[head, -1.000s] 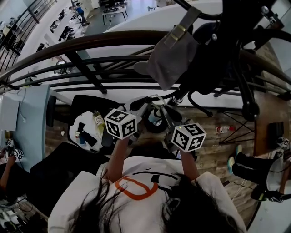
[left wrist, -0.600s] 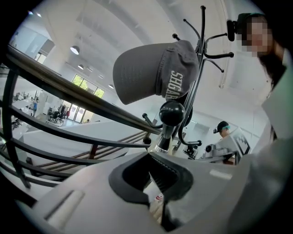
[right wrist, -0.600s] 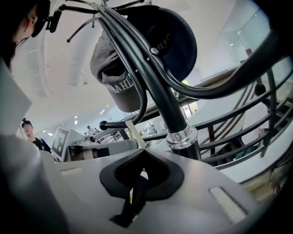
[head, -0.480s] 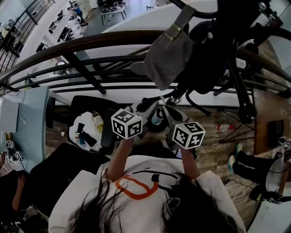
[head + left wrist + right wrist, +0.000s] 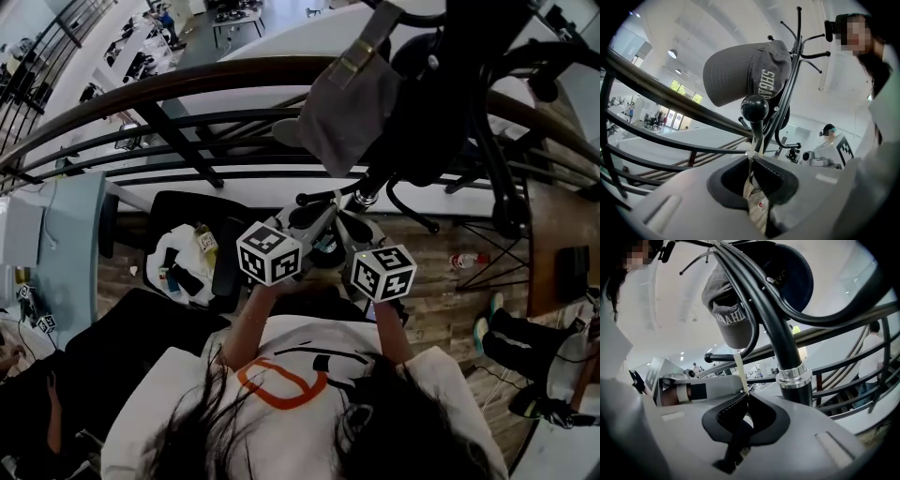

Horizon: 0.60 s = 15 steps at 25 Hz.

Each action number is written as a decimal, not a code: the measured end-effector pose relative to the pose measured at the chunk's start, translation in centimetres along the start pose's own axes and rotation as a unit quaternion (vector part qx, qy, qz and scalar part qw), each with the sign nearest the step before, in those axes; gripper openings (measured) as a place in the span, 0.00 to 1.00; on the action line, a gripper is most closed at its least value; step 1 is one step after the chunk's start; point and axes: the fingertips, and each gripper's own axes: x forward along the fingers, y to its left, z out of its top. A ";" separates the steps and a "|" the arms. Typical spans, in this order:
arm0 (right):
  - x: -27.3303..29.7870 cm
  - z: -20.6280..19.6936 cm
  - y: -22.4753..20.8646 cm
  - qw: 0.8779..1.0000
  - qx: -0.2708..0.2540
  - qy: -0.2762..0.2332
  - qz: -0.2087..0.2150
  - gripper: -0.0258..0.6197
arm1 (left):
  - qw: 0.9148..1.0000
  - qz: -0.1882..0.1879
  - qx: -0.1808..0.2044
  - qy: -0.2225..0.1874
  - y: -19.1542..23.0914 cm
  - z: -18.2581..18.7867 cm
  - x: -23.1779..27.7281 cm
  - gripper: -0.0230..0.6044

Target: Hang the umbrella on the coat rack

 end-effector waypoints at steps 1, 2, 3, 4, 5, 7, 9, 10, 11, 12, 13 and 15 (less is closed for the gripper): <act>0.0 0.0 0.1 1.000 -0.001 0.000 0.000 0.09 | 1.000 0.005 0.003 0.000 0.0 0.0 -0.1 0.07; 0.0 -0.1 0.2 1.000 -0.001 0.001 0.001 0.10 | 1.000 0.008 0.005 0.000 0.0 0.1 -0.3 0.07; 0.0 -0.3 0.2 1.000 -0.001 0.003 0.003 0.09 | 1.000 0.009 0.006 0.000 0.0 0.1 -0.6 0.08; -0.1 -0.5 0.3 1.000 -0.001 0.006 0.004 0.09 | 1.000 0.008 0.006 -0.001 -0.1 0.2 -0.8 0.10; -0.1 -0.6 0.3 1.000 -0.002 0.009 0.005 0.09 | 1.000 0.005 0.005 -0.002 -0.3 0.3 -1.0 0.14; -0.2 -0.9 0.3 1.000 -0.004 0.012 0.004 0.09 | 1.000 0.002 0.004 -0.008 -0.6 0.7 -1.4 0.14; -0.2 -0.9 0.7 1.000 -0.006 0.013 0.006 0.09 | 1.000 0.000 0.007 -0.012 -1.1 1.0 -1.8 0.14; -0.2 -0.8 1.0 1.000 -0.006 0.011 0.009 0.09 | 1.000 0.000 0.009 -0.012 -1.3 1.1 -2.1 0.14; -0.2 -0.7 1.4 1.000 -0.005 0.009 0.013 0.09 | 1.000 0.002 0.012 -0.010 -1.4 1.0 -2.4 0.14; -0.2 -0.6 1.7 1.000 -0.004 0.006 0.017 0.10 | 1.000 0.004 0.015 -0.007 -1.5 1.0 -2.7 0.14; -0.3 -0.6 2.0 1.000 -0.001 0.002 0.021 0.10 | 1.000 0.006 0.020 -0.003 -1.6 0.8 -3.0 0.14; -0.4 -0.5 2.5 1.000 0.001 -0.003 0.024 0.12 | 0.999 0.012 0.030 0.005 -1.8 0.6 -3.6 0.14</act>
